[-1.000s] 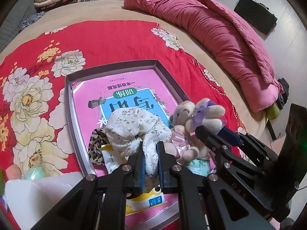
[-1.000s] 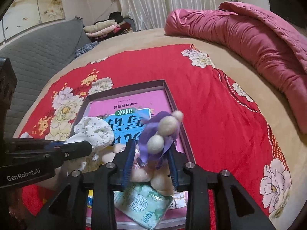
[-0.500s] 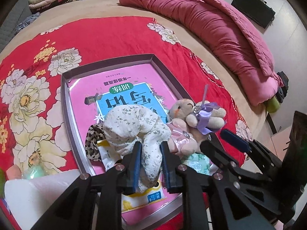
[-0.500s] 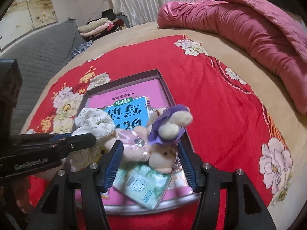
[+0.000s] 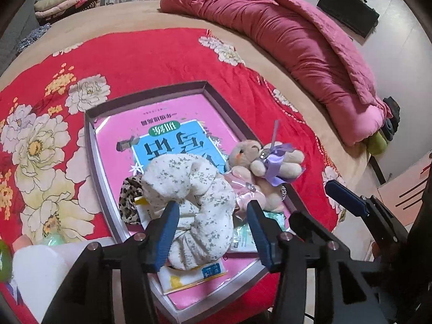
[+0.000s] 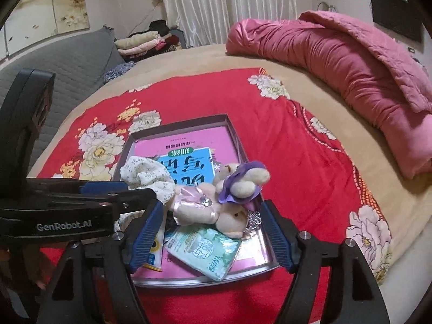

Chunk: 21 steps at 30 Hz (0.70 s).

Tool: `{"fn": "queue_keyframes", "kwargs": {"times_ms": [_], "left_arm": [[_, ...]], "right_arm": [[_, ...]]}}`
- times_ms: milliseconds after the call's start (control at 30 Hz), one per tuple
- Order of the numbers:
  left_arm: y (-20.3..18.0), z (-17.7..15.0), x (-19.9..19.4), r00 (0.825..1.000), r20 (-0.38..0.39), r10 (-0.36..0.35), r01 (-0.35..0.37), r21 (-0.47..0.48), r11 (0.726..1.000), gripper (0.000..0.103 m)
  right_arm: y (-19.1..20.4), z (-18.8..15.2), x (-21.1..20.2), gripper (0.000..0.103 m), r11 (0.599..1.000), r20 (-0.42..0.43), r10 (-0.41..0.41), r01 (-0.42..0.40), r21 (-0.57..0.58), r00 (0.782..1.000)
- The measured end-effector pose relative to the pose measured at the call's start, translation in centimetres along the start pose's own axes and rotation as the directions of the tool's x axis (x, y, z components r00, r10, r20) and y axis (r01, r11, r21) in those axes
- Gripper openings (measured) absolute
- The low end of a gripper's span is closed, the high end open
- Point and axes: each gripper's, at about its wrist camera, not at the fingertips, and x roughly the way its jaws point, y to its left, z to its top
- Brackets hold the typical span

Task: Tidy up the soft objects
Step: 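Lift both open tools away from the tray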

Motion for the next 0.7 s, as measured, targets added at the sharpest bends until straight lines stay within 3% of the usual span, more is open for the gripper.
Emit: {"fn": "queue_keyframes", "kwargs": {"times_ms": [67, 333, 500, 700], "left_arm": [[-0.1, 0.1, -0.6, 1.0, 0.011, -0.005, 0.005, 0.002, 1.0, 0.06], [0.4, 1.4, -5.9, 0.991, 0.131, -0.041, 0.043, -0.016, 0.999, 0.062], [2.5, 1.9, -10.5, 0.973, 0.23, -0.03, 0.043, -0.053, 0.998, 0.074], [6.6, 1.3, -15.1, 0.952, 0.307, 0.01, 0.032, -0.13, 0.991, 0.074]], "right_arm": [[-0.4, 0.2, -0.3, 0.076, 1.0, 0.01, -0.007, 0.006, 0.017, 1.0], [-0.9, 1.1, -2.1, 0.077, 0.998, 0.068, -0.006, 0.003, 0.056, 0.998], [0.5, 1.9, -3.0, 0.077, 0.999, 0.106, -0.005, 0.001, 0.037, 0.994], [3.3, 3.0, -4.0, 0.078, 1.0, 0.144, 0.023, -0.022, -0.008, 0.989]]}}
